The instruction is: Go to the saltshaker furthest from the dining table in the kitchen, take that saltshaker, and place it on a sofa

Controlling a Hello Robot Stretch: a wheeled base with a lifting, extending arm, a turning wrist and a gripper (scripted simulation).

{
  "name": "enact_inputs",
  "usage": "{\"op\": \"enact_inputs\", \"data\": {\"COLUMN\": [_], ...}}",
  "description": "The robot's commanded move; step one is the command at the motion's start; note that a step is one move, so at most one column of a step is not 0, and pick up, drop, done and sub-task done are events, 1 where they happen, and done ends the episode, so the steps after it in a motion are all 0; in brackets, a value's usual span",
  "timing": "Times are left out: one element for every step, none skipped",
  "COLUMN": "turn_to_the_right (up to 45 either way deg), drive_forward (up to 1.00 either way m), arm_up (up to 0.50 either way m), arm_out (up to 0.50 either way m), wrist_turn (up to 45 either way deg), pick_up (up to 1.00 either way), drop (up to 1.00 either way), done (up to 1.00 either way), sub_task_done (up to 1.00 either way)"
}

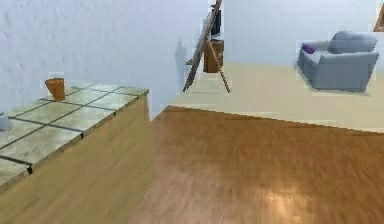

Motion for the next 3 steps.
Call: {"op": "enact_inputs", "data": {"turn_to_the_right": [0.0,-45.0,-45.0], "drive_forward": [0.3,0.0,0.0], "arm_up": [0.0,0.0,0.0], "arm_out": [0.0,0.0,0.0], "wrist_turn": [0.0,0.0,0.0], "pick_up": [0.0,0.0,0.0], "drop": [0.0,0.0,0.0], "done": [0.0,0.0,0.0], "sub_task_done": [0.0,0.0,0.0]}}
